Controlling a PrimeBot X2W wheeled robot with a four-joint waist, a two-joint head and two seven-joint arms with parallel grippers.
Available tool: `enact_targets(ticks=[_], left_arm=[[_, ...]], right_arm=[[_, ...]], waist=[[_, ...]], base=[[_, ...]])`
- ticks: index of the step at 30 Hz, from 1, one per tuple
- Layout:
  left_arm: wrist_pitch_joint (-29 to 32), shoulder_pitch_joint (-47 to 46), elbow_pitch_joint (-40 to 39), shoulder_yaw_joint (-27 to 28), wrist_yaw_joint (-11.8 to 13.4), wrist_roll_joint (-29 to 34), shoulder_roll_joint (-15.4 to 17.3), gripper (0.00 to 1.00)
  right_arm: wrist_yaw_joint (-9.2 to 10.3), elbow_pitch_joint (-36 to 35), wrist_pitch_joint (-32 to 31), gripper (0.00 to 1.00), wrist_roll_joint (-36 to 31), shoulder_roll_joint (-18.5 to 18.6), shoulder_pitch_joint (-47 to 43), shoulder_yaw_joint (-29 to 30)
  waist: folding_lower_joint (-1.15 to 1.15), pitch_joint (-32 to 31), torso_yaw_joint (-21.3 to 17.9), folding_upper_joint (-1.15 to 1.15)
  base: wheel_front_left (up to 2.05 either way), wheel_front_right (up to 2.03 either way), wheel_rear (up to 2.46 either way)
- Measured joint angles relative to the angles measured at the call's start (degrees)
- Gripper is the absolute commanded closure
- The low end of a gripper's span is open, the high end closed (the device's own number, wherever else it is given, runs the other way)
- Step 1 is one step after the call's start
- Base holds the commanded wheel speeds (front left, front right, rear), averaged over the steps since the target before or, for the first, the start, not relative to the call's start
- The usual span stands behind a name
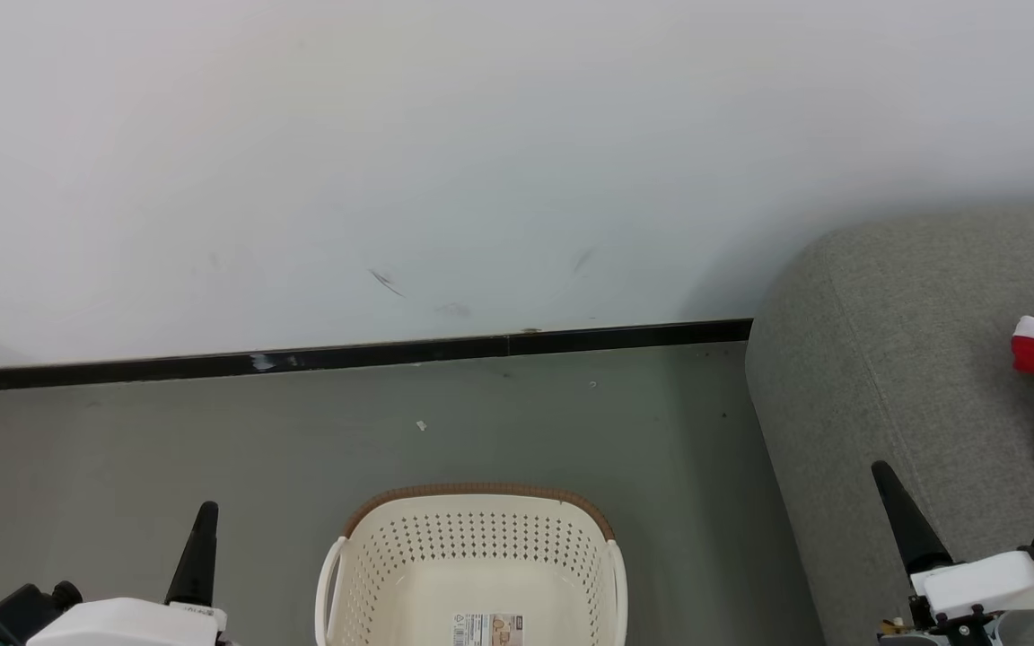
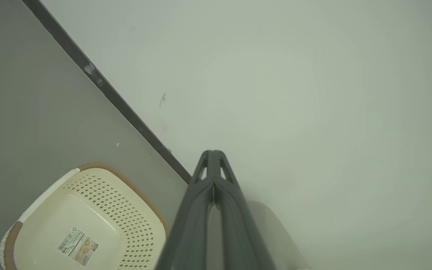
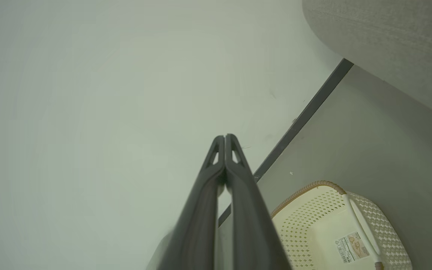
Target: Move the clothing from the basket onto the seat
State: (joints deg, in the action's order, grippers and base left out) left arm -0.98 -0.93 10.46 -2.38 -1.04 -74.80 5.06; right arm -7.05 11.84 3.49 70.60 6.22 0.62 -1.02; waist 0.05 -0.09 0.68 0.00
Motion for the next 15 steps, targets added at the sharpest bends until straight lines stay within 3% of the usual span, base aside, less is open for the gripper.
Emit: enact_targets(ticks=[15], left_arm=[[3.0, -1.0, 0.9, 2.7, -1.7, -8.6, -1.2, 1.0]], right_arm=[[0.0, 1.6, -2.4, 1.0, 12.3, 0.0, 1.2, 1.2]], waist=[[-0.02, 0.0, -0.3, 0.0]], base=[[0.0, 0.0, 0.0]])
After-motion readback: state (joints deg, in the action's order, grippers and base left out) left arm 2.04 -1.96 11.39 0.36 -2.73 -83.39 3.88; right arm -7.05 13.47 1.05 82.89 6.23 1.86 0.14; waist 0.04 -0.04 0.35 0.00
